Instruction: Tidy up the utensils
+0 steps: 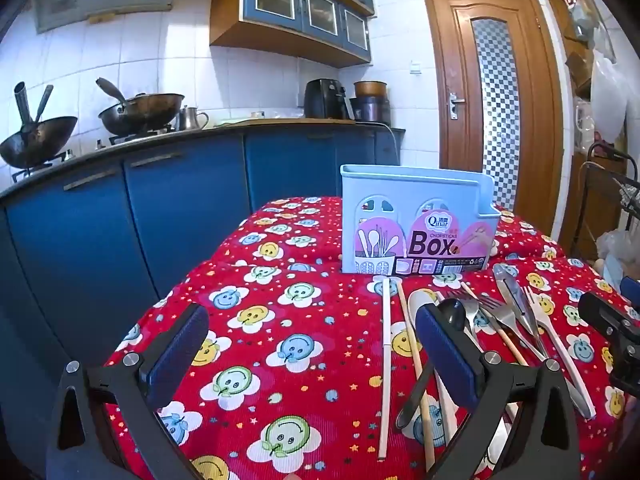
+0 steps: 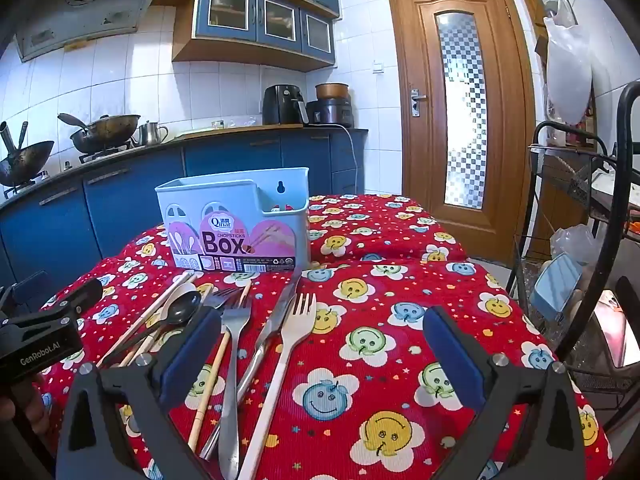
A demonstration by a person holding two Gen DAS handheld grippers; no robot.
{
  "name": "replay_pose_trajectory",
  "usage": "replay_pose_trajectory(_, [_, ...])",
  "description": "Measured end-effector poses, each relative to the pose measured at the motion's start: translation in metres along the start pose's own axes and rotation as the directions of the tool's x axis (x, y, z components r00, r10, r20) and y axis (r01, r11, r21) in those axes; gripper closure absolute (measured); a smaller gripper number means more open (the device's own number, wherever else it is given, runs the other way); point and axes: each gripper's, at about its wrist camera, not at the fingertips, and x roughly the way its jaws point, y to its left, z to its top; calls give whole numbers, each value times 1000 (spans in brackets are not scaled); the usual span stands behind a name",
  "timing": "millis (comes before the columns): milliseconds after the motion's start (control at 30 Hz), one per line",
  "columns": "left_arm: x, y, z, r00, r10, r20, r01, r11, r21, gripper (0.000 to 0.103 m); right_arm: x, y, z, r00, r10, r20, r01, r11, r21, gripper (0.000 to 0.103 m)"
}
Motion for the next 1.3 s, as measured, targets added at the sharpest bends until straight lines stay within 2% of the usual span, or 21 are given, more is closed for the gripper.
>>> replay_pose_trajectory(1300, [-6,4,3,1000,6,18,-6,1000,3,0,0,0,0,1000,-1,1,1,1000,0,0])
